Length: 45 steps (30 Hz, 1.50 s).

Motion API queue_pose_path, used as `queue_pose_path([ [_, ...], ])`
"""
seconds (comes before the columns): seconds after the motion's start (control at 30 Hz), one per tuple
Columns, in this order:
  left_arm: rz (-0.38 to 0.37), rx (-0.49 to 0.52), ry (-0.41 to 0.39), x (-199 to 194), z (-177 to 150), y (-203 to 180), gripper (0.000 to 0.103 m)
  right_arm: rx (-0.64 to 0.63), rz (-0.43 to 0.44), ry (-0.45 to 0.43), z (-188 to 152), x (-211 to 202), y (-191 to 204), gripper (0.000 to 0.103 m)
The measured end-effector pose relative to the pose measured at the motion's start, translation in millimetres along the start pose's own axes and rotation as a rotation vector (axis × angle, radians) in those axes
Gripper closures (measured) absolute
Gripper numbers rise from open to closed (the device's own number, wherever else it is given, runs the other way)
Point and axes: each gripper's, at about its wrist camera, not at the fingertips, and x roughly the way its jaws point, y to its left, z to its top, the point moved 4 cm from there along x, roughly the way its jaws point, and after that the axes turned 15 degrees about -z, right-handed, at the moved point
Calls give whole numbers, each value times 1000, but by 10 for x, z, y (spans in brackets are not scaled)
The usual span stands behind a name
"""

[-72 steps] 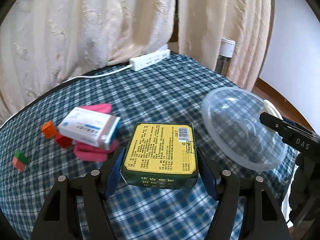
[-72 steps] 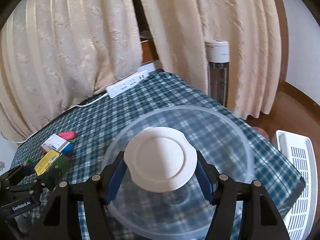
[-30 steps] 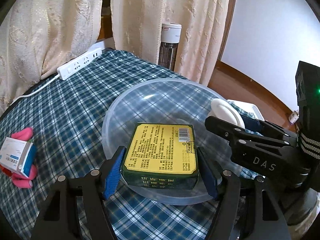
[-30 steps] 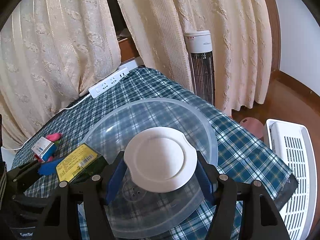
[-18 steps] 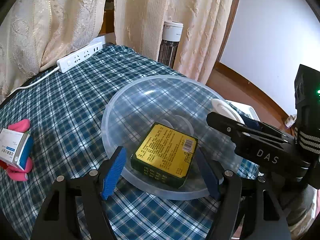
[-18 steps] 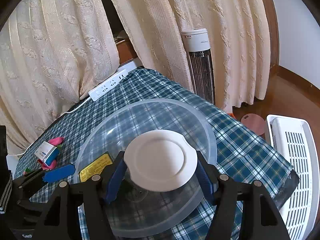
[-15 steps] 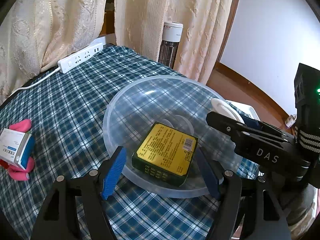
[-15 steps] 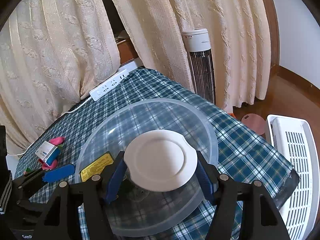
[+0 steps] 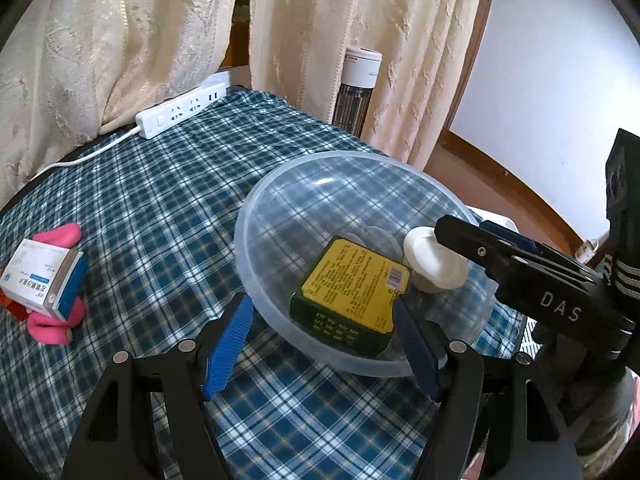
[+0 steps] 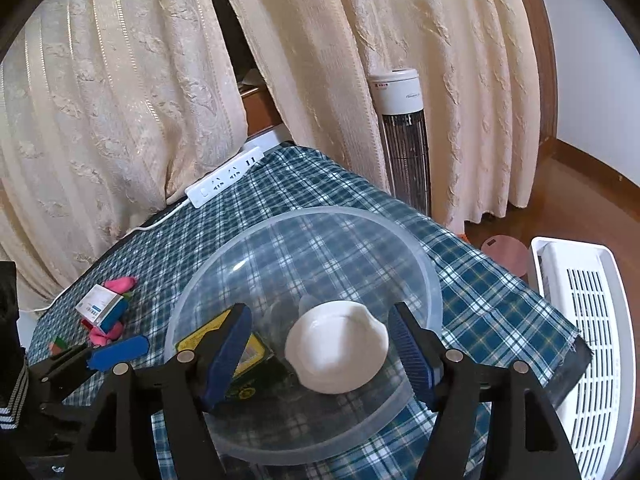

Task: Organize objects
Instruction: 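Lower the tin into the bowl and open the left tool while the right tool releases the lid, then move both open tools back toward the pile of blocks and boxes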

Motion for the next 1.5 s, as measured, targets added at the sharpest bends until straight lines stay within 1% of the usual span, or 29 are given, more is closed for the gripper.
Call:
queue_pose_path([
  [0.23, 22, -19, -12, -125, -63, 110, 29, -14, 12, -8, -9, -71, 131, 28],
  [0.53, 53, -59, -32, -331, -150, 330, 29, -37, 36, -16, -32, -142, 351, 25],
  [0.67, 71, -80, -43, -425, -196, 441, 29, -47, 54, -15, -42, -164, 470, 23],
  [0.9, 96, -114, -65, -603, -254, 640, 29, -67, 95, -18, -64, -210, 691, 23],
  [1.13, 134, -145, -101, -836, -341, 850, 29, -104, 139, -25, -92, -242, 964, 21],
  [1.5, 206, -240, -134, -1171, -545, 1356, 29, -200, 208, -7, -196, -187, 1530, 19],
])
